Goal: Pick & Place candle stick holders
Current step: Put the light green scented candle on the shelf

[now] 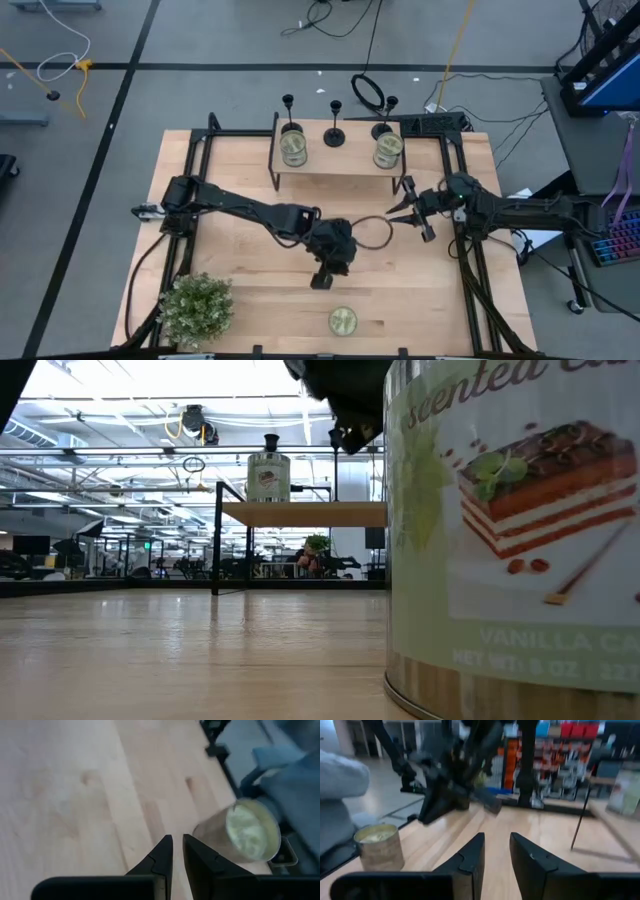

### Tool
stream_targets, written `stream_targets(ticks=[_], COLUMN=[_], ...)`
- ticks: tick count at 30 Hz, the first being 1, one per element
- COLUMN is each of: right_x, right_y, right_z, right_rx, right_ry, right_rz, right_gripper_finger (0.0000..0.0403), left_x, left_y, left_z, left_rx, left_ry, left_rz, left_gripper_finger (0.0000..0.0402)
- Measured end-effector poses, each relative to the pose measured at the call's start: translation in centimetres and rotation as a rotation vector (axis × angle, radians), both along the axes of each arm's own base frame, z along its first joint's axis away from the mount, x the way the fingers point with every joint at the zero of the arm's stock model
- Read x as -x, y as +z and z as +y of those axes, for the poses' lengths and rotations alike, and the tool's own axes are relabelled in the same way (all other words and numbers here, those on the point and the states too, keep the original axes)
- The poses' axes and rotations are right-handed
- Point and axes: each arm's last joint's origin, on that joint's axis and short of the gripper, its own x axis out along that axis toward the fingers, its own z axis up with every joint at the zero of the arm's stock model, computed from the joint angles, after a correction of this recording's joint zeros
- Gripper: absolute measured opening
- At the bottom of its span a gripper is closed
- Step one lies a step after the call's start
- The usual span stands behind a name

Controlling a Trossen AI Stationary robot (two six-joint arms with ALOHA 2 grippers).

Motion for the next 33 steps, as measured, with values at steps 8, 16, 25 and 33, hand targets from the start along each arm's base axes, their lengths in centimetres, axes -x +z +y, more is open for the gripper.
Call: stream_targets(ticks=[8, 16, 25, 33], right_x=[0.3, 0.0, -0.4, -0.5], right_y=[-1.0, -1.3, -1.9, -2.0], right_z=[0.5, 1.6, 3.3, 4.3], right_rx=[-0.072, -0.145, -0.153, -0.148], right_ry=[0.024, 0.062, 0.077, 0.118], right_rz=[-0.005, 0.037, 0.095, 0.095], right_gripper_finger=[0.0074, 0.0062, 0.0059, 0.0059], left_x=[0.1, 0.9, 0.6, 0.4], left_y=[-1.5, -1.6, -3.6, -4.6], left_z=[-4.9, -8.6, -10.8, -10.2], left_rx=[-0.017, -0.052, 0.022, -0.005], left_ry=[-0.088, 0.041, 0.134, 0.212], left_rz=[-0.033, -0.055, -0.035, 0.019], left_gripper_finger=[0.0046, 0.0046, 0.0046, 0.0046])
